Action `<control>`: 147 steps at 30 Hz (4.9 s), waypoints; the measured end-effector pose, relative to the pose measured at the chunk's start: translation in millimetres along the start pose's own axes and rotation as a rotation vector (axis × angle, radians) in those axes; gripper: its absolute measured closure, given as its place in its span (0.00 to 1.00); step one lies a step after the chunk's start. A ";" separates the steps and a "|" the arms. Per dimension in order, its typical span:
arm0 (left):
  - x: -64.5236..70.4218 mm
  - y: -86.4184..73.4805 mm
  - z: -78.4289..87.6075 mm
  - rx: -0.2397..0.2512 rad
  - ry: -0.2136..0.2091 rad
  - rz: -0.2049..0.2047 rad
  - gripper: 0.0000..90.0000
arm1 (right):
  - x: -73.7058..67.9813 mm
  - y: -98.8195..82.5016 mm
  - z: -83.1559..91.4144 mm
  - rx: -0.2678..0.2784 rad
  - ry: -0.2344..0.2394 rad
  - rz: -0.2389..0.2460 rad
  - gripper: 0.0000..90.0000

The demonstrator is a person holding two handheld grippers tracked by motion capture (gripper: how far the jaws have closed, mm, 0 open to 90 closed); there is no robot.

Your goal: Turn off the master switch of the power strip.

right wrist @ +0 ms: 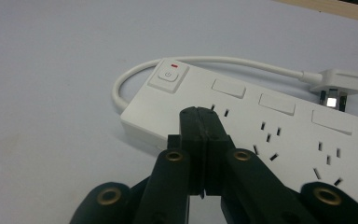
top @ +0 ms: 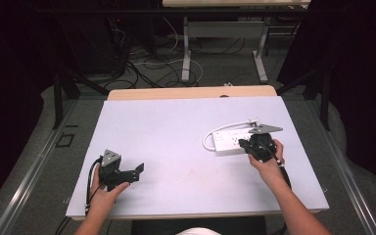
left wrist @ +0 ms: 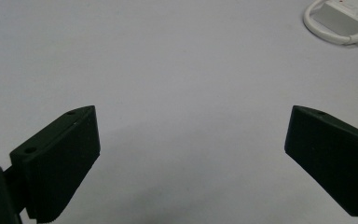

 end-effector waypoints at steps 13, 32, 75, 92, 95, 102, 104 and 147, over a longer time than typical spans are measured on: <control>-0.4 -0.5 0.0 -0.008 0.000 -0.007 0.04 | -4.0 9.4 -10.7 -0.019 0.007 0.012 1.00; -0.5 -0.5 0.0 -0.004 -0.003 0.003 0.04 | -15.3 24.2 -29.2 -0.059 0.004 0.050 1.00; -2.6 -1.3 0.6 -0.008 -0.002 -0.003 0.04 | -41.9 51.5 -71.0 -0.181 0.008 0.154 1.00; -2.9 -2.0 0.2 -0.015 -0.005 -0.001 0.04 | -42.3 42.5 -92.2 -0.285 -0.018 0.144 1.00; -3.7 -2.4 0.0 -0.019 -0.004 -0.004 0.04 | -41.7 40.1 -95.6 -0.294 -0.013 0.159 1.00; -3.3 -2.6 -0.7 -0.018 -0.003 -0.005 0.04 | -40.1 39.4 -98.8 -0.300 -0.024 0.164 1.00; -2.9 -2.7 -0.8 -0.019 -0.005 -0.004 0.04 | -40.6 39.1 -98.6 -0.301 -0.009 0.163 1.00; -3.3 -2.8 -0.3 -0.019 -0.002 0.000 0.04 | -39.7 42.2 -96.5 -0.315 0.013 0.075 0.89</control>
Point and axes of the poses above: each handheld gripper's, and its own axes: z roughly backward along the jaws, y roughly out of its top, x roughly to its right, the point moved 7 cm from there along -z, roughly forward along the jaws, and after that the axes turned 9 degrees about -y, right-handed, at the moved point
